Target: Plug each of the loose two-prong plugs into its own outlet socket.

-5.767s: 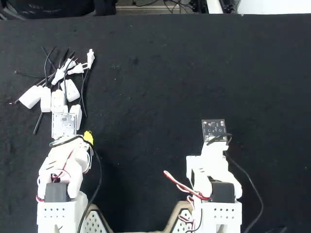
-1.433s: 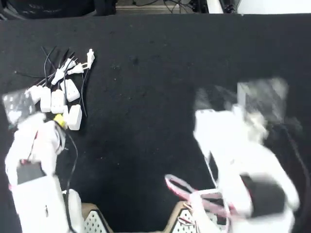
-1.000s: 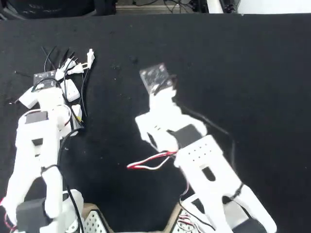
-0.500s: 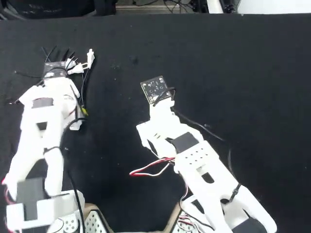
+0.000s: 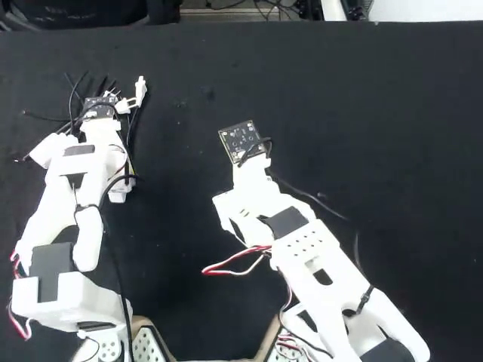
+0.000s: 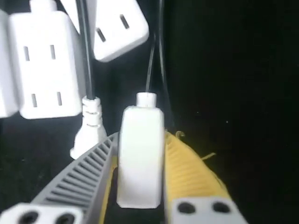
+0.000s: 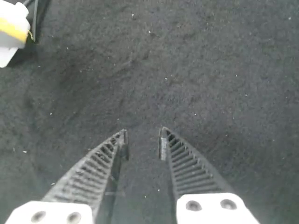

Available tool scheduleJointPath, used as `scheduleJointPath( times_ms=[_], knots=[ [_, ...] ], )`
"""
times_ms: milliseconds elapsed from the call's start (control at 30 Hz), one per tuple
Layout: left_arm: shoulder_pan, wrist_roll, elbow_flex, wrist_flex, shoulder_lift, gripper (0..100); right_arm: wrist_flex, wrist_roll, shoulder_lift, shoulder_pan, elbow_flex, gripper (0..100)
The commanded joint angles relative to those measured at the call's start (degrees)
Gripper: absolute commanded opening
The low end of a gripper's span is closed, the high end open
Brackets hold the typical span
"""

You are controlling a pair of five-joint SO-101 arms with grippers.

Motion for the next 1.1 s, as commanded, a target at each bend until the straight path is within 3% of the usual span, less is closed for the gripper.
scheduleJointPath(
  times_ms=[0, 167, 300, 433, 567, 667, 833, 1067],
  knots=[
    [2.8, 0.1, 1.6, 4.3, -7.6, 4, -1.4, 0.0, 0.0, -0.4, -0.7, 10.8],
    [9.1, 1.8, 6.5, 9.7, -21.5, 3, -1.4, 0.0, 0.0, 0.4, -0.7, 10.7],
    [13.8, 1.8, 13.6, 9.2, -35.0, 3, -1.5, -0.4, 0.0, 6.5, -1.7, 10.6],
    [16.3, 1.7, 22.8, 2.5, -46.2, 3, -2.8, -0.6, 0.0, 12.2, -2.4, 10.6],
    [20.4, 1.7, 32.1, -5.4, -53.7, 3, -5.0, -0.6, 0.4, 13.3, -2.1, 10.6],
    [23.3, 1.7, 36.4, -10.3, -54.9, 5, -5.2, -0.6, 0.4, 13.3, -1.6, 10.6],
    [24.2, 1.8, 38.9, -14.6, -50.5, 21, -5.3, -0.6, 0.4, 13.0, -1.2, 10.6],
    [21.6, 1.7, 31.5, -13.0, -36.0, 22, -5.3, -0.6, 0.4, 13.0, -0.9, 10.6]
  ],
)
